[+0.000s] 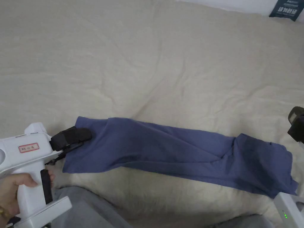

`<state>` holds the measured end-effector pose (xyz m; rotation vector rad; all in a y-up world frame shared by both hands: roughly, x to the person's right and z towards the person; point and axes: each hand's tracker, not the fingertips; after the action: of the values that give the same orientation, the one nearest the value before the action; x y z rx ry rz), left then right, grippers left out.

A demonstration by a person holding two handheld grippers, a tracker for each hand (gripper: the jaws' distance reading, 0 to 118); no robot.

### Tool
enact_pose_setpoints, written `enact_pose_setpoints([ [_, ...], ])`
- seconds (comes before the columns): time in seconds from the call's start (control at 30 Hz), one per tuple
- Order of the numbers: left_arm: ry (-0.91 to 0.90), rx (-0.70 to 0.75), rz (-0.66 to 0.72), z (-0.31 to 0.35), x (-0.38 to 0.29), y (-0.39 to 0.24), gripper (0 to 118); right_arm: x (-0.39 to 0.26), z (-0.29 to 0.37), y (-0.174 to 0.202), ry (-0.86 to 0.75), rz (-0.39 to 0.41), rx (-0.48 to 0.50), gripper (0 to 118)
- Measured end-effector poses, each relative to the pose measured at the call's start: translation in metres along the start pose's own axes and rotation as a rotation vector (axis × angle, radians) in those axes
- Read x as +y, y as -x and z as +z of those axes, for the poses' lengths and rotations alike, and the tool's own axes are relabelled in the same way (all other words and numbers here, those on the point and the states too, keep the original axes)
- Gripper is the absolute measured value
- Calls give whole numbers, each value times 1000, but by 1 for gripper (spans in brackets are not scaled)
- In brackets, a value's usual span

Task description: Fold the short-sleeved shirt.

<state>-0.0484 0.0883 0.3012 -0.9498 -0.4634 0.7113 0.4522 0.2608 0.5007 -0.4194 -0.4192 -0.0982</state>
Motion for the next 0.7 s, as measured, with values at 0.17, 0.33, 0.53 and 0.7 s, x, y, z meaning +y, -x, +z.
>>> enact_pose_setpoints([
  [0.17, 22, -36, 21, 2, 3, 2, 116, -2, -4, 7, 15, 17, 14, 2],
  [0.33, 25, -32, 0, 3, 0, -6, 60, -4, -5, 13, 25, 43, 29, 2],
  [0.53, 89, 163, -99, -20, -8, -33, 12, -7, 1, 8, 30, 48, 31, 2],
  [0.7, 102, 282, -162, -16, 5, -71, 10, -5, 11, -1, 11, 37, 29, 2],
])
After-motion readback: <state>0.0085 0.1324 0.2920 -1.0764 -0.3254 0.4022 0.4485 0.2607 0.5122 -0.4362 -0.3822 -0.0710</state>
